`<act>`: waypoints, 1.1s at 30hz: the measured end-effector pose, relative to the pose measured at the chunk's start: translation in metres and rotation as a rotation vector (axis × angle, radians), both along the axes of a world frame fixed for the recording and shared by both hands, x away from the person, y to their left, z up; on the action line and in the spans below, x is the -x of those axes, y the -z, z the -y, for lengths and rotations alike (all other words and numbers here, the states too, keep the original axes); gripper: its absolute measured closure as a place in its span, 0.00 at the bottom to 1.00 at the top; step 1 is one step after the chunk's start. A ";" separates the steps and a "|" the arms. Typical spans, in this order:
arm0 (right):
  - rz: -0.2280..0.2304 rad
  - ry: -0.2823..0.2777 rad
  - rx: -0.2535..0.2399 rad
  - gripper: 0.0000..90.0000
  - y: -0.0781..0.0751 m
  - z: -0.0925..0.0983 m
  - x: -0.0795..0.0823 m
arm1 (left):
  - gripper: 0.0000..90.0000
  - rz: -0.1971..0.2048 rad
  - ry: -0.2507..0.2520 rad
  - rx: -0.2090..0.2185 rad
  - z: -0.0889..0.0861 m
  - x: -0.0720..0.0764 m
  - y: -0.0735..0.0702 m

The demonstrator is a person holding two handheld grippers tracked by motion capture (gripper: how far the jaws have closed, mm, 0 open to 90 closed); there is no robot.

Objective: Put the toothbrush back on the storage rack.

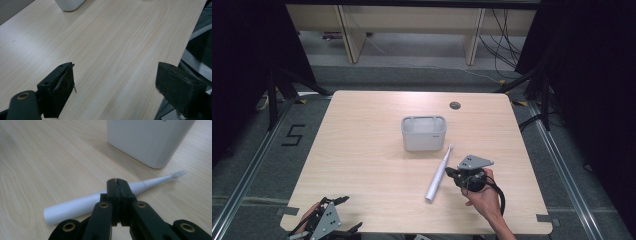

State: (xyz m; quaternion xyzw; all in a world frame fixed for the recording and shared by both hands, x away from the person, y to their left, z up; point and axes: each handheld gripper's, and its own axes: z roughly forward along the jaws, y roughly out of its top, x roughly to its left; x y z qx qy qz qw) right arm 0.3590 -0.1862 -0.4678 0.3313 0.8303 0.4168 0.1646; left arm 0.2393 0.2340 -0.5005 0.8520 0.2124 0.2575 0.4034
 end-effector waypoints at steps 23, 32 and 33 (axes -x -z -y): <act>-0.040 -0.107 0.072 1.00 0.012 -0.056 -0.018 | 0.17 -0.004 -0.001 -0.001 0.001 0.000 0.000; -0.068 -0.120 0.101 1.00 0.018 -0.063 -0.022 | 0.17 -0.003 0.004 -0.014 0.000 0.000 -0.001; -0.070 -0.109 0.094 1.00 0.020 -0.063 -0.022 | 0.17 -0.007 0.006 -0.028 -0.001 0.000 -0.002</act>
